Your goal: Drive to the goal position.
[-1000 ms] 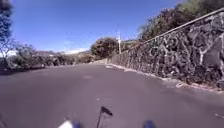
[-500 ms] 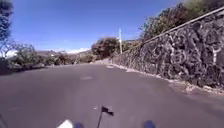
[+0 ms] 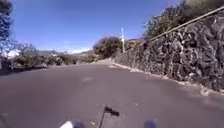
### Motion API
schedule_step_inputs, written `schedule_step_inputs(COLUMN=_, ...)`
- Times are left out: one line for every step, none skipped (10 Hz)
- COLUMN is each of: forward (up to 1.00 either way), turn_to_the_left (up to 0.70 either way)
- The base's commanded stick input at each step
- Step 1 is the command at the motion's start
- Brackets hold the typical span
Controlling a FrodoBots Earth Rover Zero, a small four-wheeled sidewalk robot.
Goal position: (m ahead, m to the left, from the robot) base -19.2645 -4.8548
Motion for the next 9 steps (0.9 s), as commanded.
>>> schedule_step_inputs(forward=0.7, turn_to_the_left=0.0)
schedule_step_inputs(forward=0.7, turn_to_the_left=0.0)
schedule_step_inputs(forward=0.7, turn_to_the_left=0.0)
schedule_step_inputs(forward=0.7, turn_to_the_left=0.0)
schedule_step_inputs(forward=0.7, turn_to_the_left=0.0)
schedule_step_inputs(forward=0.7, turn_to_the_left=0.0)
schedule_step_inputs(forward=0.7, turn_to_the_left=0.0)
schedule_step_inputs(forward=0.7, turn_to_the_left=0.0)
schedule_step_inputs(forward=0.7, turn_to_the_left=0.0)
